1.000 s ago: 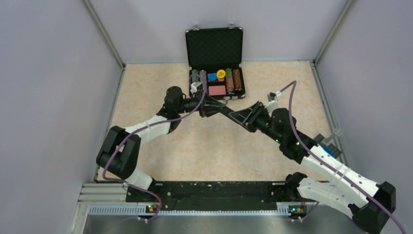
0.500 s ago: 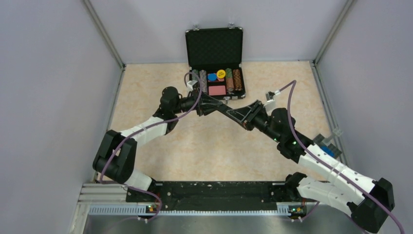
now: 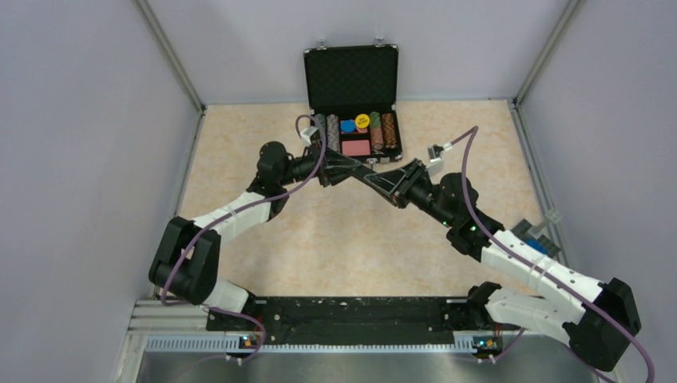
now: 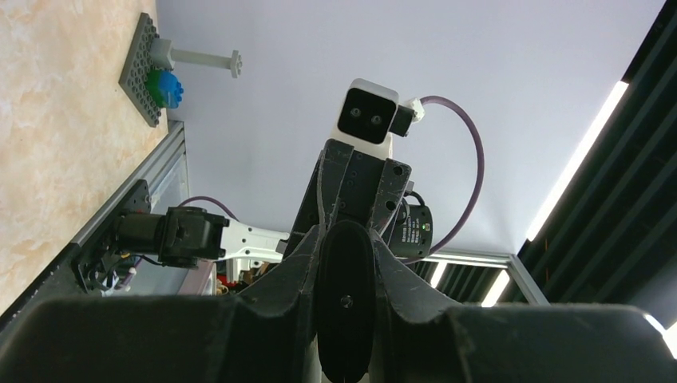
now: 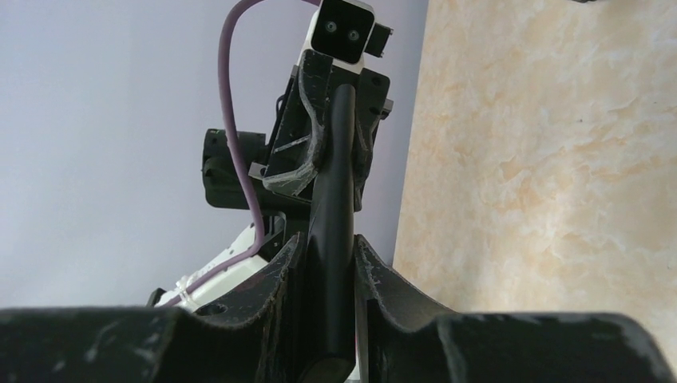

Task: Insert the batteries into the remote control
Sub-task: Load the battery cover into the remote control.

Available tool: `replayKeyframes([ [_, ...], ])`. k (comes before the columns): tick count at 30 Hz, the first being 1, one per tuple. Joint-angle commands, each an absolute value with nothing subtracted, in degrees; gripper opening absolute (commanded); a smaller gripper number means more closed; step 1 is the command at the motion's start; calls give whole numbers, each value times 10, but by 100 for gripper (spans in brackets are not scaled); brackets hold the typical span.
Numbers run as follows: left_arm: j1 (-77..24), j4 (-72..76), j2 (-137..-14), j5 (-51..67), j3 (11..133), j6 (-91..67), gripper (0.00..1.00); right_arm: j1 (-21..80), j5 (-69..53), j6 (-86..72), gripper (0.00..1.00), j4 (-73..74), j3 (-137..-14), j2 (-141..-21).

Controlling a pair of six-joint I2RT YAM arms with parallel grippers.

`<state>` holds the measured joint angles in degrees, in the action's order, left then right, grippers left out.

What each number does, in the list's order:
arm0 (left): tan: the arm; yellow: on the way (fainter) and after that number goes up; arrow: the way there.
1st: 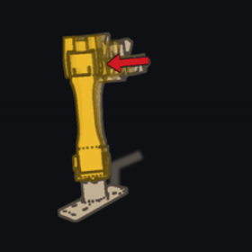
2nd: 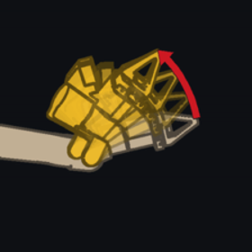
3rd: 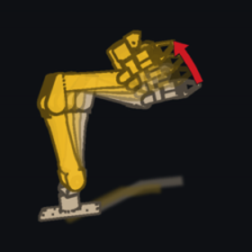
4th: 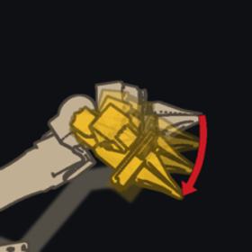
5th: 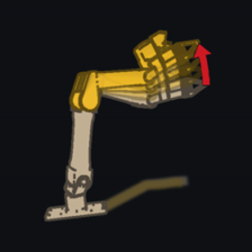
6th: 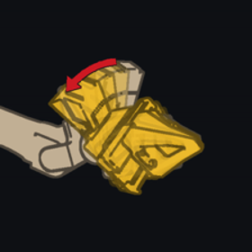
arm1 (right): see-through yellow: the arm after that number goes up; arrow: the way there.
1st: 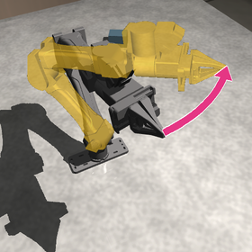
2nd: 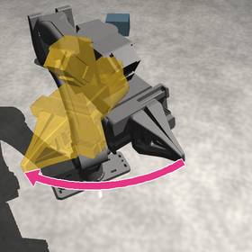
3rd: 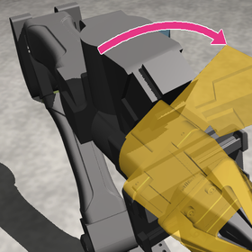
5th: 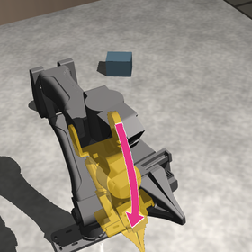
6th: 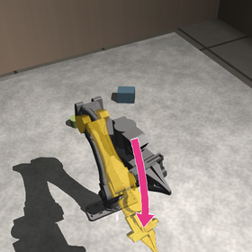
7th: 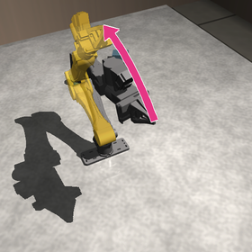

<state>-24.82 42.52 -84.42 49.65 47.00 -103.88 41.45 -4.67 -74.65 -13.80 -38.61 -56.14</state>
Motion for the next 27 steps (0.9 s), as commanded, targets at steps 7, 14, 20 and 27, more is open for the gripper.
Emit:
replayKeyframes([
  [7,-273,544,-791,548,480,-1095,0,416,-70,-737,25,-110,-379,-609],
  [14,-272,443,-766,536,479,-1027,0,416,-79,-748,31,-104,-389,-607],
  [20,-258,154,-716,496,538,-828,0,415,-81,-745,54,-79,-414,-582],
  [27,-248,139,-714,492,523,-815,0,415,-103,-742,78,-67,-420,-556],
])
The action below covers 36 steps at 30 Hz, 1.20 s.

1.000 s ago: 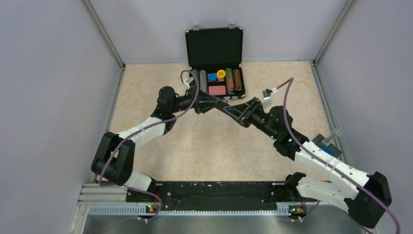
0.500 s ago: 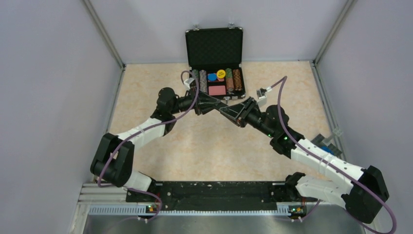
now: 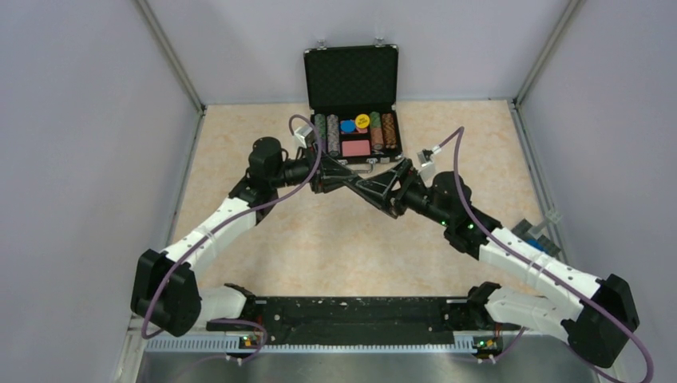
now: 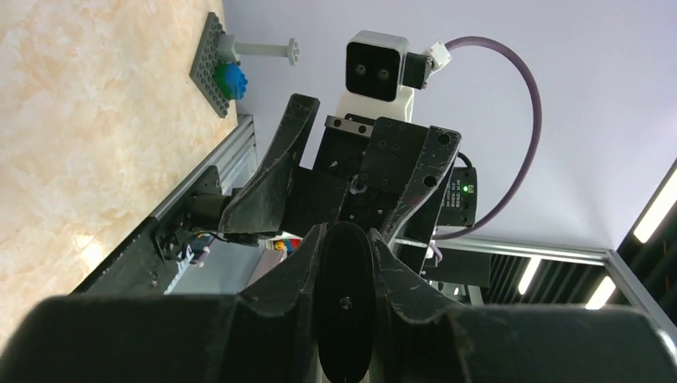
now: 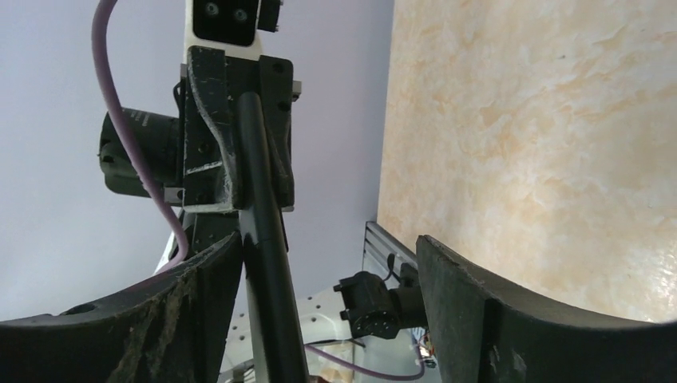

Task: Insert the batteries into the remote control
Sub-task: Load the battery cover into the remote control.

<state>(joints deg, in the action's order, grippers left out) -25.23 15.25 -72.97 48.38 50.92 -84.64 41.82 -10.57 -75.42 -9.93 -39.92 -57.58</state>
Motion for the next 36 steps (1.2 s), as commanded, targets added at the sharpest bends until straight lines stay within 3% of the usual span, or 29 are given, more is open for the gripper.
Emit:
replayKeyframes([
  [1,-247,140,-713,491,522,-816,0,415,-105,-745,80,-66,-417,-552],
  [10,-241,123,-703,489,521,-765,0,415,-103,-752,85,-63,-394,-511],
  [19,-234,-25,-690,552,594,-520,0,411,-116,-594,95,44,-426,-502],
  [27,-234,-54,-690,668,643,-401,0,402,-297,-397,95,40,-513,-566],
  [36,-234,-16,-699,712,665,-399,0,404,-425,-348,89,10,-557,-632],
])
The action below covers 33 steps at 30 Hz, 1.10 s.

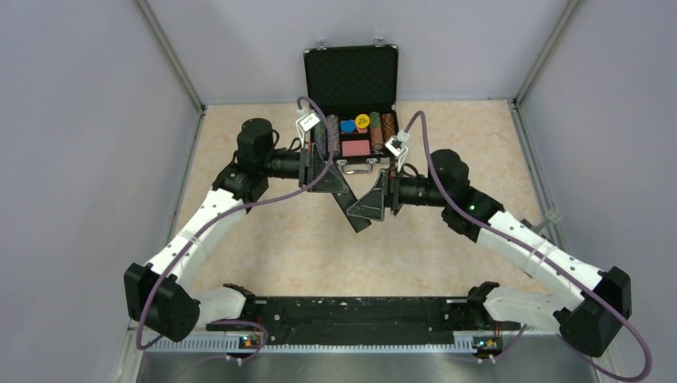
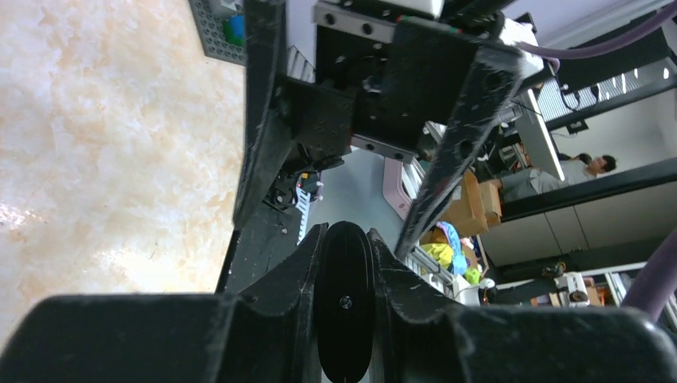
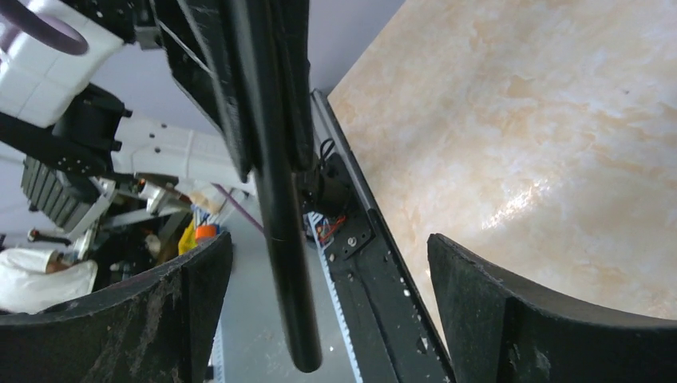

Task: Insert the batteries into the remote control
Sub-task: Load the battery cover into the remote control.

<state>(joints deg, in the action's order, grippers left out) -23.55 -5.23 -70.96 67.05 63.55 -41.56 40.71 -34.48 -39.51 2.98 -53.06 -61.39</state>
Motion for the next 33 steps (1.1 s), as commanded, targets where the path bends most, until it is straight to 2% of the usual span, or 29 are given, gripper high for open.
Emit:
replayKeyframes([
  [1,-234,-14,-701,713,666,-401,0,403,-430,-339,88,13,-559,-633],
  [6,-234,-5,-710,725,667,-419,0,404,-449,-295,79,34,-575,-634],
  [16,-234,12,-714,703,663,-425,2,404,-427,-275,37,47,-583,-646],
  [17,-234,15,-715,695,663,-432,4,404,-423,-275,30,47,-583,-647],
  [20,-235,48,-717,665,656,-483,13,404,-403,-278,25,47,-583,-646],
  [23,-235,71,-714,622,637,-534,34,404,-368,-286,18,43,-577,-642],
  [24,-234,63,-711,596,630,-544,43,404,-353,-288,16,44,-576,-642],
  [26,-235,8,-702,525,621,-546,53,405,-325,-291,13,44,-575,-641],
  [33,-243,-50,-681,306,577,-578,62,439,-164,-258,12,33,-589,-661],
])
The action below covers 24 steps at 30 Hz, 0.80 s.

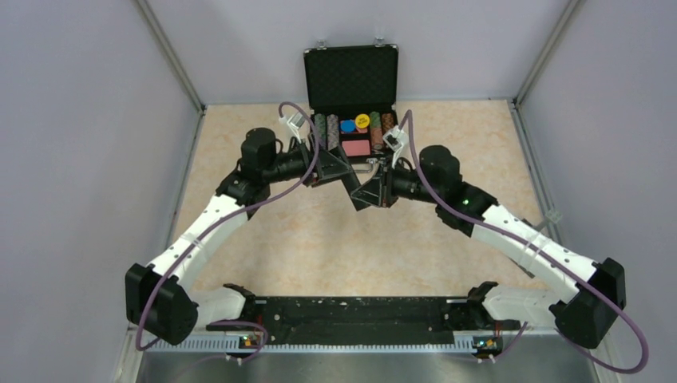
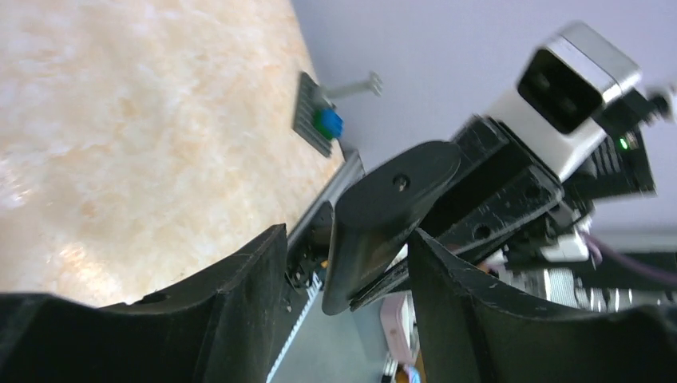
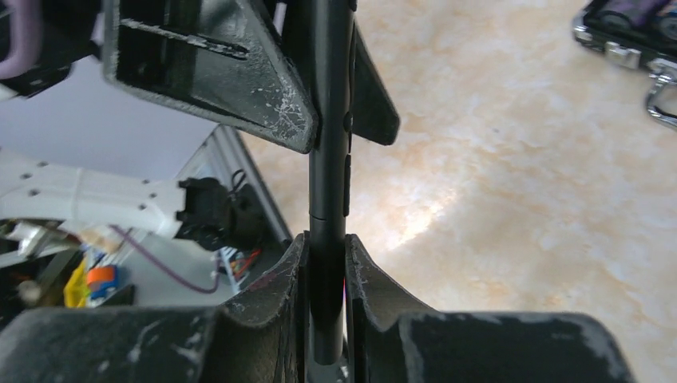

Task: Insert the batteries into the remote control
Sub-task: Load the battery cover into the remote control.

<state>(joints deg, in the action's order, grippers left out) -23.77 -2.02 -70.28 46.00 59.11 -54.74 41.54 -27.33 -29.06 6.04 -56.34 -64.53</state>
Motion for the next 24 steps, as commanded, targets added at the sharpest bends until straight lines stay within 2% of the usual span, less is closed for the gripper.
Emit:
replayKeyframes([
  [1,-245,-52,-680,283,576,-587,63,448,-148,-249,12,35,-592,-671],
  [7,-257,29,-692,258,576,-632,67,483,-92,-235,10,33,-598,-702],
  [15,-278,4,-719,262,587,-603,64,503,-44,-231,11,54,-622,-724],
  [18,-293,-62,-722,231,616,-549,64,503,-37,-231,11,68,-631,-729],
  [21,-296,-65,-716,215,618,-544,53,504,-37,-233,11,76,-635,-734],
  [24,-296,-69,-713,208,619,-539,33,505,-37,-238,13,83,-641,-741],
])
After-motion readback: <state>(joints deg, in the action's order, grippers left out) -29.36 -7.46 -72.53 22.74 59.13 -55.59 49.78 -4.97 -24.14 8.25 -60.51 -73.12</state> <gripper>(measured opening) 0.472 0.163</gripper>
